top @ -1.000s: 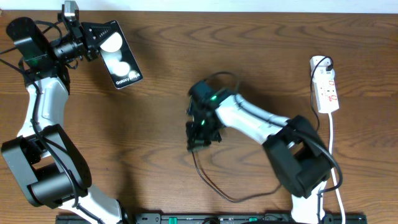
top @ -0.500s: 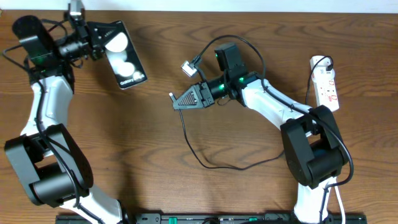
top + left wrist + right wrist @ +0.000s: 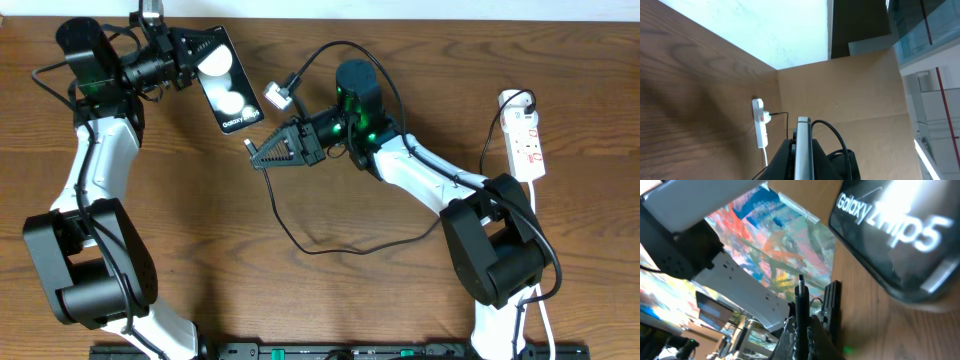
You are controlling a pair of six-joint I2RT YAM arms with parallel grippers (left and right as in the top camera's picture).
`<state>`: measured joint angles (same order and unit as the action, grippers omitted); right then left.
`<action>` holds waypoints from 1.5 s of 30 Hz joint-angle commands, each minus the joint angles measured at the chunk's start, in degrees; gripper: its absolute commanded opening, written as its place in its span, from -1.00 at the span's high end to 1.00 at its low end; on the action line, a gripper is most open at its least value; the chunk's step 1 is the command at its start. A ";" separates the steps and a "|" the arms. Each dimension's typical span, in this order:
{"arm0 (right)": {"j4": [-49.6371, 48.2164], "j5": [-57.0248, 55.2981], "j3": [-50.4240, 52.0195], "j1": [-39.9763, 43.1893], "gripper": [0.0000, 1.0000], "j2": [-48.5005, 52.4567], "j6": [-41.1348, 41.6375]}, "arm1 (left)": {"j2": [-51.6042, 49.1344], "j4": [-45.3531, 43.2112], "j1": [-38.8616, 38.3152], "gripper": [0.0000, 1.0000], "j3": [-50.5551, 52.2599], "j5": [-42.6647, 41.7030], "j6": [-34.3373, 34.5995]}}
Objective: Plug charger to phone and switch on socket
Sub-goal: 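Carry the plug to the phone's bottom port and align it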
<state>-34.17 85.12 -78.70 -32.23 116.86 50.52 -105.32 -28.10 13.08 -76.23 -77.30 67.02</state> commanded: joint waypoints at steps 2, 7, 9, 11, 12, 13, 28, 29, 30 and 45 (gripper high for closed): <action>-0.79 -0.76 -0.39 -0.24 0.98 0.46 6.25 | 1.18 -0.35 0.02 0.85 -0.70 0.87 0.20; -0.76 -1.46 -0.39 -0.24 0.98 0.46 6.32 | 1.18 -0.39 0.02 0.85 -0.70 1.92 2.10; -0.79 -1.88 -0.39 -0.24 0.98 0.46 6.73 | 1.18 -0.81 0.02 0.85 -0.70 2.08 2.23; -0.76 -2.27 -0.39 -0.24 0.98 0.46 6.91 | 1.18 -0.79 0.02 0.85 -0.70 2.05 2.25; -0.79 -2.40 -0.39 -0.24 0.98 0.46 6.91 | 1.18 -0.79 0.02 0.85 -0.70 1.95 2.23; -0.81 -2.62 -0.39 -0.24 0.98 0.46 6.84 | 1.18 -0.76 0.02 0.85 -0.70 1.90 2.25; -0.79 -7.74 -0.39 0.04 0.98 0.46 6.69 | 1.18 -0.79 0.02 0.85 -0.70 1.95 2.23; -0.79 -7.87 -0.39 0.09 0.98 0.46 6.69 | 1.18 -0.79 0.02 0.85 -0.70 1.97 2.23; -0.76 -8.09 -0.39 0.15 0.98 0.46 6.73 | 1.18 -0.79 0.02 0.85 -0.70 1.99 2.23; -0.63 -9.62 -0.39 1.22 0.98 0.46 8.52 | 1.18 -0.79 0.24 0.85 -0.70 2.36 2.25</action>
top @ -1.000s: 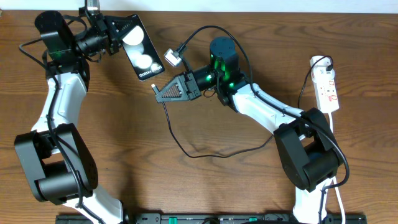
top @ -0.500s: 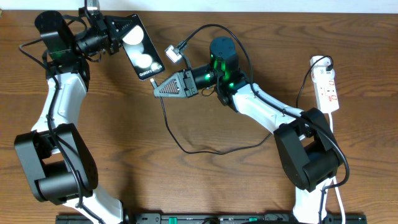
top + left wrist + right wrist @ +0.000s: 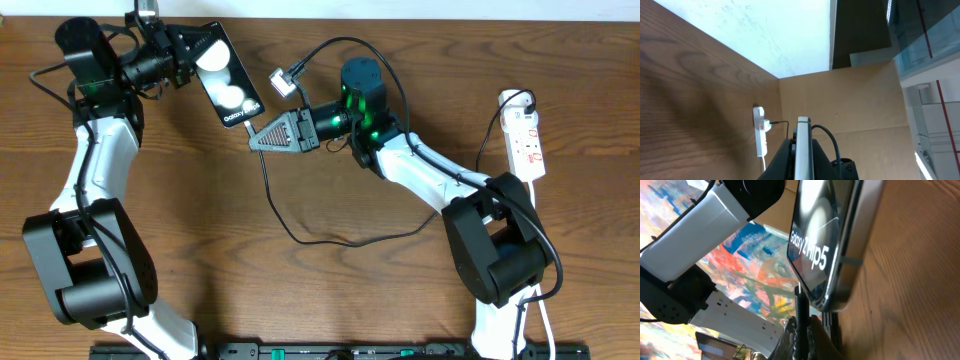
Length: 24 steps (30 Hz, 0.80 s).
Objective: Plug charger to phone and switch on socket
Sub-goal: 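Carry the plug to the phone's bottom port and align it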
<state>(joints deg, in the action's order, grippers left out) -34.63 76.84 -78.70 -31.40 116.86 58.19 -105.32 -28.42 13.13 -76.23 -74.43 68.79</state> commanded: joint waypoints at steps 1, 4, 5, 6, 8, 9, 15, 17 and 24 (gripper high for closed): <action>-0.09 -1.51 -0.39 0.39 0.98 0.46 1.14 | 1.18 -0.46 0.20 0.85 -0.70 -0.50 0.48; -0.09 -1.51 -0.37 0.44 0.98 0.46 1.14 | 1.18 -0.46 0.20 0.85 -0.70 -0.50 0.48; -0.02 -1.51 -0.37 0.44 0.98 0.46 1.14 | 1.18 -0.46 0.17 0.85 -0.70 -0.50 0.48; 0.15 -1.55 -0.37 0.44 0.98 0.46 1.14 | 1.18 -0.46 0.17 0.85 -0.70 -0.50 0.48; 0.46 -1.75 -0.37 0.44 0.98 0.46 1.14 | 1.18 -0.46 0.17 0.85 -0.70 -0.50 0.48; 0.83 -1.95 -0.37 0.44 0.98 0.46 1.14 | 1.18 -0.46 0.17 0.85 -0.70 -0.52 0.48; 2.73 -3.06 -0.37 0.44 0.98 0.46 1.57 | 1.18 -0.46 0.20 0.85 -0.70 -0.55 0.48; 2.73 -3.19 -0.37 0.44 0.98 0.46 1.57 | 1.18 -0.46 0.17 0.85 -0.70 -0.55 0.48; 2.71 -3.28 -0.37 0.46 0.98 0.46 2.23 | 1.18 -0.46 0.17 0.85 -0.70 -0.55 0.48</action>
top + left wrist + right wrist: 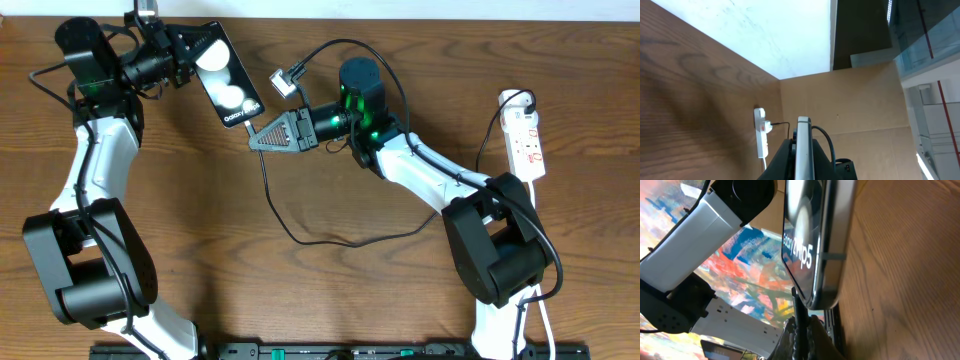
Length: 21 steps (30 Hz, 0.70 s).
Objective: Plug charger to phone and switch on socket
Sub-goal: 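Carry the plug to the phone's bottom port and align it, then push the plug into the phone's port with the right gripper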
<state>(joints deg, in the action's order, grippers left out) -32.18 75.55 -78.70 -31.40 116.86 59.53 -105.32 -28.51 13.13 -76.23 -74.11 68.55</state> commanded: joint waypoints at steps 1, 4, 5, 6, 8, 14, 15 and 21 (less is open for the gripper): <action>0.26 -2.12 -0.37 0.46 0.98 0.46 0.96 | 1.18 -0.37 0.17 0.85 -0.70 -0.87 0.72; 0.26 -2.84 -0.37 0.46 0.98 0.46 1.81 | 1.18 -0.37 0.17 0.85 -0.70 -1.09 0.70; 0.26 -3.17 -0.37 0.46 0.98 0.46 2.05 | 1.18 -0.37 0.17 0.85 -0.70 -1.18 0.70; 0.26 -3.52 -0.37 0.46 0.98 0.46 2.64 | 1.18 -0.39 0.17 0.85 -0.70 -1.29 0.70; 0.24 -4.55 -0.37 0.46 0.98 0.46 4.22 | 1.18 -0.39 0.17 0.85 -0.70 -1.49 0.70; 0.22 -5.14 -0.37 0.46 0.98 0.46 5.60 | 1.18 -0.39 0.17 0.85 -0.70 -2.19 0.68; 0.20 -5.16 -0.37 0.46 0.98 0.46 6.14 | 1.18 -0.39 0.17 0.85 -0.70 -2.43 0.68; -0.17 -4.87 -0.37 0.44 0.98 0.46 7.76 | 1.18 -0.59 0.17 0.85 -0.70 -4.96 0.68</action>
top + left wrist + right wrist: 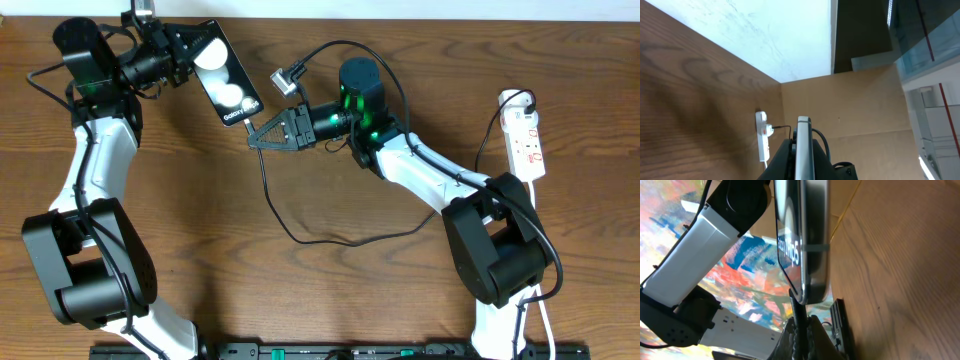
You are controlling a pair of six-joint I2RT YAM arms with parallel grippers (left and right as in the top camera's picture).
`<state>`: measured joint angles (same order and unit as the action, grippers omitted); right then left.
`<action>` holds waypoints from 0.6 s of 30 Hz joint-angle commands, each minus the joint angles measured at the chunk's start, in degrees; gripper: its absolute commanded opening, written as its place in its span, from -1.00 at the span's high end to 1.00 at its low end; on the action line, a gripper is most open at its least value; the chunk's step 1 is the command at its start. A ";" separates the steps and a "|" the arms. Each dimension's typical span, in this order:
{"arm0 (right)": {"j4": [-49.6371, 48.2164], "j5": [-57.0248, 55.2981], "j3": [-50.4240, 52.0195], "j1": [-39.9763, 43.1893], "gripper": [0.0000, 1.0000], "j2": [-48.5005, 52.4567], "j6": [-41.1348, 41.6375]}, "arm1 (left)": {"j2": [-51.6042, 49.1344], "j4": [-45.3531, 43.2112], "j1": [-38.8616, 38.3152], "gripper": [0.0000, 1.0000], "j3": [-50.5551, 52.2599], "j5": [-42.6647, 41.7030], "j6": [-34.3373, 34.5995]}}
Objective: Plug charger to phone and switch on socket
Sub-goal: 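Push the plug into the phone's port with the right gripper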
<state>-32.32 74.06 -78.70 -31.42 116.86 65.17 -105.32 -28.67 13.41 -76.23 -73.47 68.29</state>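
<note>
My left gripper (190, 55) is shut on the black phone (225, 78), held off the table at the back left with its screen up. In the left wrist view the phone (803, 147) shows edge-on between the fingers. My right gripper (258, 132) is shut on the black charger plug (798, 317), whose tip meets the phone's (802, 235) lower edge. The black cable (290, 225) loops over the table. The white socket strip (526, 140) lies at the far right with a plug in it.
A small grey adapter block (282, 79) sits on the cable behind the right gripper. The wooden table (300, 290) spreads toward the front. The back table edge (420, 20) runs just beyond the phone.
The right gripper's plug has closed the last gap and its tip now meets the phone's bottom edge. The left gripper holds the phone much as before.
The right gripper held the plug below and to the right of the phone, apart from it. It then stood right under the phone's lower corner, then nearer still. Now the plug tip is at the phone's bottom edge. The left gripper kept the phone throughout.
</note>
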 commanded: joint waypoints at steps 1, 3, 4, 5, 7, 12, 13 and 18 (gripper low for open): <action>-0.07 -3.30 -0.37 0.46 0.98 0.46 2.12 | 1.18 -0.44 -0.11 0.85 -0.70 -6.03 0.92; -0.11 -2.95 -0.37 0.42 0.98 0.46 2.12 | 1.18 -0.44 -0.11 0.85 -0.70 -6.93 0.92; -0.11 -2.89 -0.37 0.37 0.98 0.46 2.14 | 1.18 -0.44 -0.11 0.85 -0.70 -7.13 0.94; -0.11 -2.82 -0.37 0.35 0.98 0.46 2.12 | 1.18 -0.44 -0.11 0.85 -0.70 -7.15 0.92; -0.11 -2.73 -0.37 0.31 0.98 0.46 2.14 | 1.18 -0.44 -0.15 0.85 -0.70 -7.15 0.92; -0.63 -2.56 -0.39 0.24 0.98 0.46 2.58 | 1.18 -0.66 -0.39 0.85 -0.70 -8.61 0.63; -0.87 -2.56 -0.37 0.24 0.98 0.46 2.67 | 1.18 -0.66 -0.48 0.85 -0.70 -8.87 0.50; -3.48 -2.62 -0.37 0.22 0.98 0.46 4.70 | 1.18 -0.63 -0.63 0.85 -0.70 -9.05 0.31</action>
<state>-34.59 75.85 -78.70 -31.70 116.86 67.94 -105.32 -28.99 13.41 -76.23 -76.49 67.88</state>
